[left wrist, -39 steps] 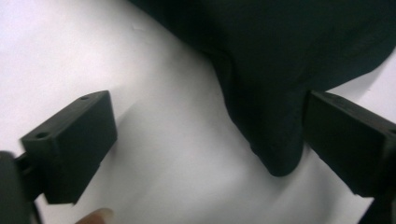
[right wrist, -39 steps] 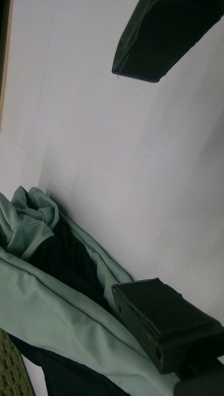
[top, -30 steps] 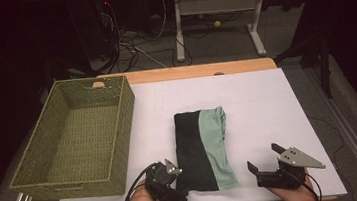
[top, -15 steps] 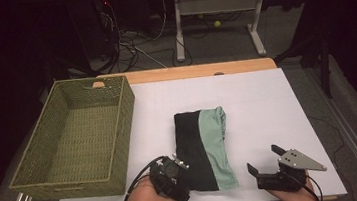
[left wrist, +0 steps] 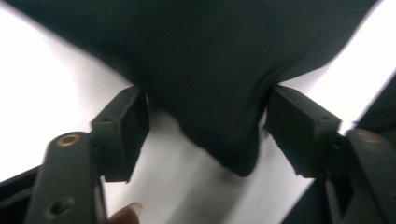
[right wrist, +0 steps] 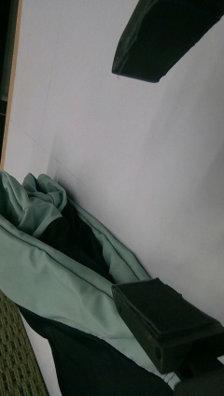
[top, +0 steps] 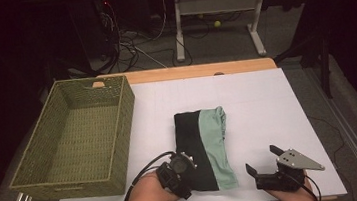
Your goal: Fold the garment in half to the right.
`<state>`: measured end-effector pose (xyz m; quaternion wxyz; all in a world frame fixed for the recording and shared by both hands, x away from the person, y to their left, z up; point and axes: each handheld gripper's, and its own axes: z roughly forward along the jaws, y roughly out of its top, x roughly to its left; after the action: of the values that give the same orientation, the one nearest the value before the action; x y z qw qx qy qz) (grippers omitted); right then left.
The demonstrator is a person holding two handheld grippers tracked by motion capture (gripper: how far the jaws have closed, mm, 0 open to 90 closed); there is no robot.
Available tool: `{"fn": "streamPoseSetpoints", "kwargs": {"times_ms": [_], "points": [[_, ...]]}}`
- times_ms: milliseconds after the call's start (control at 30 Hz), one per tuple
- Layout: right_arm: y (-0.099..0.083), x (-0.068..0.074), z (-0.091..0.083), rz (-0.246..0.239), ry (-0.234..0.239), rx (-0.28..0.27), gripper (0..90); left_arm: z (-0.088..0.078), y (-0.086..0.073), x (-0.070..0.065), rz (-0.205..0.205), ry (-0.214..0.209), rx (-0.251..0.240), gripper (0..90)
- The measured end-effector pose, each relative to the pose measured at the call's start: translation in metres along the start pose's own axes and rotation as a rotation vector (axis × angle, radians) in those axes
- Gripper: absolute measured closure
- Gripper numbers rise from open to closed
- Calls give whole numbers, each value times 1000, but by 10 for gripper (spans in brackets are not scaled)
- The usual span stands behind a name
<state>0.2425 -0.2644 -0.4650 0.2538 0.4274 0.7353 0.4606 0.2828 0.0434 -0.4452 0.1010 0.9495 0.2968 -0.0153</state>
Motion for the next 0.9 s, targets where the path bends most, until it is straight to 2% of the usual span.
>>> {"fn": "streamPoseSetpoints", "kwargs": {"times_ms": [67, 200, 400, 500, 700, 767, 833, 900], "points": [[0, 0, 0, -2, 0, -2, 0, 1, 5, -3, 17, 4, 15, 286], [0, -1, -1, 6, -5, -5, 0, 1, 12, -5, 25, -11, 27, 315], [0, -1, -3, 9, -1, -6, 0, 1, 19, -5, 16, -13, 52, 316], [0, -1, -3, 8, -1, -6, 0, -1, 21, -3, 23, -23, 75, 415], [-1, -1, -2, 10, -1, 1, 0, -3, 23, 7, -22, -68, 92, 520], [-1, -2, -2, 10, 1, 3, 0, -3, 24, 8, -26, -72, 100, 518], [-1, -2, -2, 14, 1, 2, 0, -3, 25, 9, -41, -94, 108, 505], [-1, -1, -2, 12, 1, -1, 0, -3, 28, 10, -54, -101, 119, 455]]}}
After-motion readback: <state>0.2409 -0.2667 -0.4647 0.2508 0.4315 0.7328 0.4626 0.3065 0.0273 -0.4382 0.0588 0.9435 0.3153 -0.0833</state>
